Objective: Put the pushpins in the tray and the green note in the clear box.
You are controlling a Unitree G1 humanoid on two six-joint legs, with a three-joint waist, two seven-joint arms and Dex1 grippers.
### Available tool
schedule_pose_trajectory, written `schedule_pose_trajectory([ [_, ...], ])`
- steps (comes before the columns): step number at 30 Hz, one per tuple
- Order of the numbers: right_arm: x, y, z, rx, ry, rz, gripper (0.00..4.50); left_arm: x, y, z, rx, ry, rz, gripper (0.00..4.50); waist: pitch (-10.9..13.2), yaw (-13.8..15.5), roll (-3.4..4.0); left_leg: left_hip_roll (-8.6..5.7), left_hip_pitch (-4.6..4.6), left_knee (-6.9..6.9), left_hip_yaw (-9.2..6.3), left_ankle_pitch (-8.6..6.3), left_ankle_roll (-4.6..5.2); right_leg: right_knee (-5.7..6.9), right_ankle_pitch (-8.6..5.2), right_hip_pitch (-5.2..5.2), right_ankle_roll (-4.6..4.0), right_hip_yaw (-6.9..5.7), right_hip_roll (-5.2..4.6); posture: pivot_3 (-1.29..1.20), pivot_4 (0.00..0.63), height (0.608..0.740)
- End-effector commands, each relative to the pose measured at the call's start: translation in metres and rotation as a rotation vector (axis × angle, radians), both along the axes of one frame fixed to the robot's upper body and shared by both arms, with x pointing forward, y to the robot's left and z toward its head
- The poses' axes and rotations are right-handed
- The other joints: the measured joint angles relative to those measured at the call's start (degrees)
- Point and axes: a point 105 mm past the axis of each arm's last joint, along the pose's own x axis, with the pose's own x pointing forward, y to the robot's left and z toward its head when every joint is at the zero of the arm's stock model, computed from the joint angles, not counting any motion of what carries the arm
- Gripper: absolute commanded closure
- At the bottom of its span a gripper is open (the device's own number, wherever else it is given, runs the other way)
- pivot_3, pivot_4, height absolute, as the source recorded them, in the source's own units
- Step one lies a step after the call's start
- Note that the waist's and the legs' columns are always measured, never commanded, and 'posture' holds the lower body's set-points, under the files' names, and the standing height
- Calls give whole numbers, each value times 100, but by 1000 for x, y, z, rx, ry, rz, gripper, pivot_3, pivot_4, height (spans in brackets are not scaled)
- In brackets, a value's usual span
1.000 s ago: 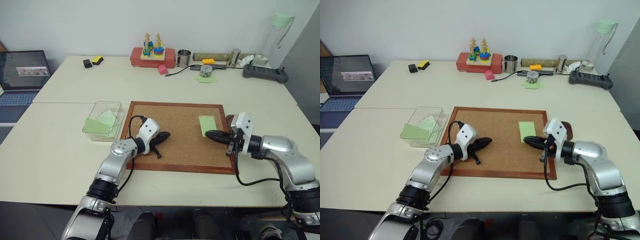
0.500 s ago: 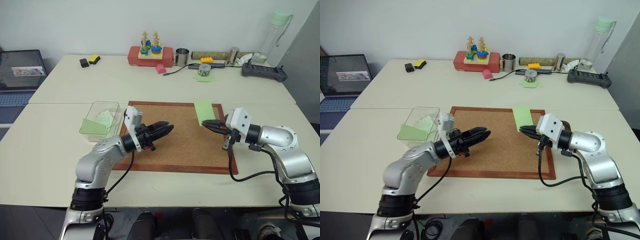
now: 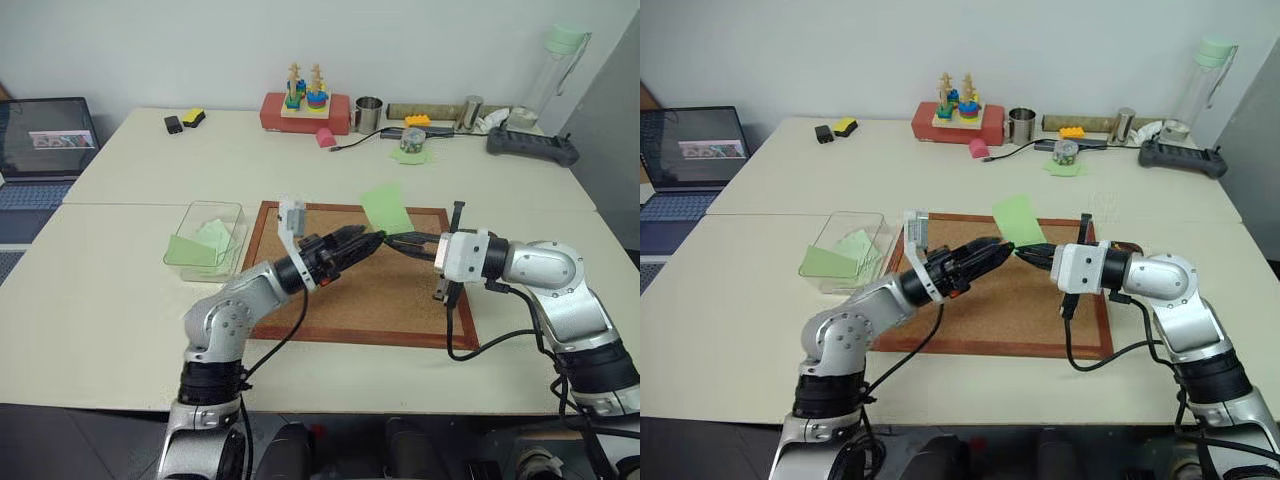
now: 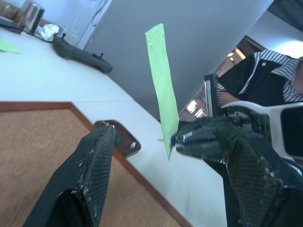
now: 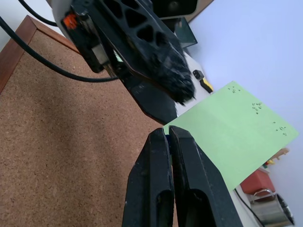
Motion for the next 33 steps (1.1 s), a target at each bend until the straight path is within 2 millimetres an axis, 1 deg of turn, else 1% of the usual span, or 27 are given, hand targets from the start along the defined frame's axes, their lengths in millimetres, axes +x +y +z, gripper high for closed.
schedule_pose_trajectory([
  [1,-5,4,7,-29,-65,37,4500,1,-7,12,-30,-62,-18,937,0,-8,0,1,-1,-2,2,3,-6,-4,0,0,0,0,0,0,150,740],
  [3,-6,5,7,-33,-74,43,4500,3,-7,13,-41,-64,-11,1295,0,-8,0,2,-3,-4,1,6,-10,-16,0,1,-1,-1,1,0,150,740],
  [4,-6,5,7,-34,-80,46,4500,3,-7,13,-46,-62,-9,1401,0,-8,0,3,-3,-6,2,6,-11,-21,0,2,-1,0,1,0,150,740],
  [5,-7,5,7,-35,-83,48,4500,3,-7,12,-51,-59,-11,1619,0,-7,0,3,-5,-6,3,7,-12,-25,1,2,0,1,1,0,150,740],
  [14,-7,7,7,-39,-119,64,4500,-3,-8,11,-53,-65,-44,3188,0,-2,0,2,-8,-5,1,7,-12,-29,1,2,0,0,0,0,150,740],
  [19,-8,8,9,-29,-141,72,4500,-6,-11,3,-2,-63,-57,4102,0,-5,0,2,-8,-5,2,6,-10,-29,1,3,0,1,0,0,150,740],
  [20,-8,8,10,-25,-146,73,4500,-6,-11,0,18,-67,-54,4364,0,-5,0,2,-8,-5,2,6,-10,-29,1,3,0,1,0,0,150,740],
  [21,-8,8,10,-22,-149,74,4500,-5,-12,-2,31,-71,-52,4468,0,-5,0,2,-8,-6,2,6,-10,-29,1,3,0,0,0,0,150,740],
  [23,-9,8,12,-13,-158,77,4500,-2,-11,-5,56,-75,-30,4468,0,-3,0,2,-8,-5,1,6,-10,-29,1,3,0,0,0,0,150,740],
  [29,-14,8,25,39,-205,87,4500,13,-7,-23,164,-89,68,4468,0,-4,0,1,-8,-5,2,5,-9,-29,1,4,0,1,0,0,150,740],
  [33,-15,4,32,75,-202,65,4500,17,-7,-32,210,-95,101,4468,0,0,0,2,-8,-5,0,-2,4,-29,1,3,0,-1,1,0,150,740],
])
